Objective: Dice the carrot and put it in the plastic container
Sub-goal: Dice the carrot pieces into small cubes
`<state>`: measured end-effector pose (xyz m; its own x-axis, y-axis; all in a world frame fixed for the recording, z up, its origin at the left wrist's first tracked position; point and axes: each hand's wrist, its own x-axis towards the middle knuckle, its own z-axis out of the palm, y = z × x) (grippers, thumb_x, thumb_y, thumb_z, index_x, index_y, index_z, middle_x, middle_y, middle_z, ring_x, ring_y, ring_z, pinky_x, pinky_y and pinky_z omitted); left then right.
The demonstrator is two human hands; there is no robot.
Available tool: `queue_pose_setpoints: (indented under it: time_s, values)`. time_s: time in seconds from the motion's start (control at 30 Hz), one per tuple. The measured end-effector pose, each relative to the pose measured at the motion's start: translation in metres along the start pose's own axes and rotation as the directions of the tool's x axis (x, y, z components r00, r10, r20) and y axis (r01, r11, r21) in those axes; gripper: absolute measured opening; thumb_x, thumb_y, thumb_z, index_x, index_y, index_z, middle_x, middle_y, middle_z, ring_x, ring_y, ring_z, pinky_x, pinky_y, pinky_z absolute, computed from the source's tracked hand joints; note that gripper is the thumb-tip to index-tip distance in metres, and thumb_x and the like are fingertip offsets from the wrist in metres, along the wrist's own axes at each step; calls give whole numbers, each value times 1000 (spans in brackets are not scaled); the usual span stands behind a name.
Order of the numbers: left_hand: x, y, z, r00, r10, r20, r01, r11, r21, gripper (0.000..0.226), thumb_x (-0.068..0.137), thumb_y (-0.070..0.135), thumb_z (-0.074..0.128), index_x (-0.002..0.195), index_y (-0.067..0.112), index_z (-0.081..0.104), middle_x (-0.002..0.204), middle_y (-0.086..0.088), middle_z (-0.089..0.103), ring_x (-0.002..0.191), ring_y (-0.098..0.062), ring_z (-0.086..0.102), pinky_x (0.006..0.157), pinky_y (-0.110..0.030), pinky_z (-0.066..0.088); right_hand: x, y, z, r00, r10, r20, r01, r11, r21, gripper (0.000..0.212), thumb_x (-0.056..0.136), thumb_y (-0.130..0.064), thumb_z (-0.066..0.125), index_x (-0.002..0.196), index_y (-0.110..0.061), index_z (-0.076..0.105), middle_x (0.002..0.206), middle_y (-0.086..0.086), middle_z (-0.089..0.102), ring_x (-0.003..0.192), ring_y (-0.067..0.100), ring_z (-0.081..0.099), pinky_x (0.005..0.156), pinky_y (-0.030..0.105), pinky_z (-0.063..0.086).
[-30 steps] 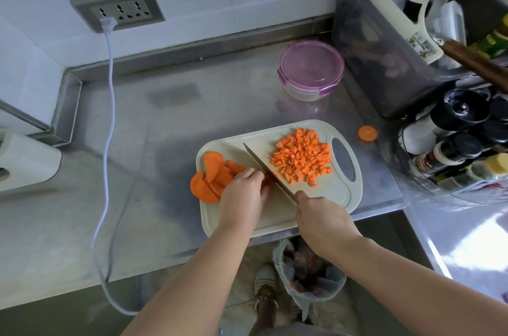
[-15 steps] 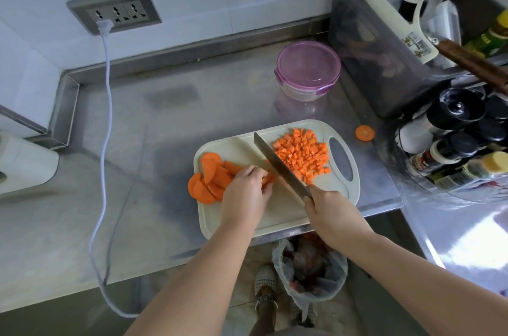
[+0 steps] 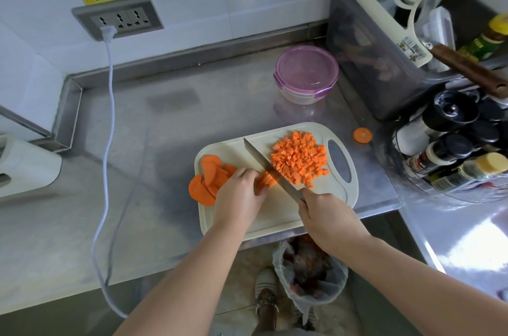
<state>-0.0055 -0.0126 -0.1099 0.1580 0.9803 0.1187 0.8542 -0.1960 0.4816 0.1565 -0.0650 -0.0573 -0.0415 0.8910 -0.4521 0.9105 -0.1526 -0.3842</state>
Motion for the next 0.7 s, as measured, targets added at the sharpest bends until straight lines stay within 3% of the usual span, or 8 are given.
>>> queue_pose_setpoints:
  time_s: [0.13, 0.23, 0.4, 0.6, 0.7]
  values:
    - [-3, -3, 2, 998, 24, 64, -26, 999, 41, 26, 85, 32, 66, 105, 15, 68, 103, 2, 66, 96, -19, 61, 64, -25, 39, 1, -2, 0, 1000, 1, 28, 0, 1000, -27, 26, 104, -27, 27, 112, -17, 49, 79, 2, 55, 76, 25, 61, 69, 40, 54]
    - [-2, -3, 4, 996, 25, 80, -29, 998, 51, 25, 86, 29, 66, 105, 14, 67, 104, 0, 66, 102, -20, 59, 69, -25, 40, 2, -2, 1, 999, -2, 34, 4, 998, -60, 26, 104, -27, 27, 114, -16, 49, 84, 3, 59, 77, 25, 62, 71, 40, 55]
    - [-1, -1, 6, 997, 42, 63, -47, 996, 75, 15, 78, 20, 73, 90, 11, 69, 89, -2, 67, 88, -23, 63, 61, -24, 38, 6, 1, 8, 996, -14, 83, 28, 983, -179, 24, 98, -12, 42, 122, -13, 43, 88, 3, 62, 76, 24, 64, 69, 41, 58]
    - [0, -2, 11, 996, 73, 49, -77, 993, 90, 22, 60, 12, 86, 71, 9, 67, 71, -2, 65, 68, -23, 64, 50, -21, 37, 11, 0, 13, 990, 40, 133, -16, 984, -176, 34, 94, -6, 46, 126, -15, 39, 93, 4, 62, 80, 24, 64, 71, 41, 59]
    - [-1, -2, 11, 997, 67, 40, -70, 995, 67, 22, 61, 13, 86, 72, 11, 68, 71, 0, 65, 68, -21, 64, 51, -19, 37, 14, 1, 11, 989, 56, 140, -41, 993, -110, 23, 98, -11, 42, 120, -14, 42, 96, 5, 62, 84, 25, 63, 74, 40, 57]
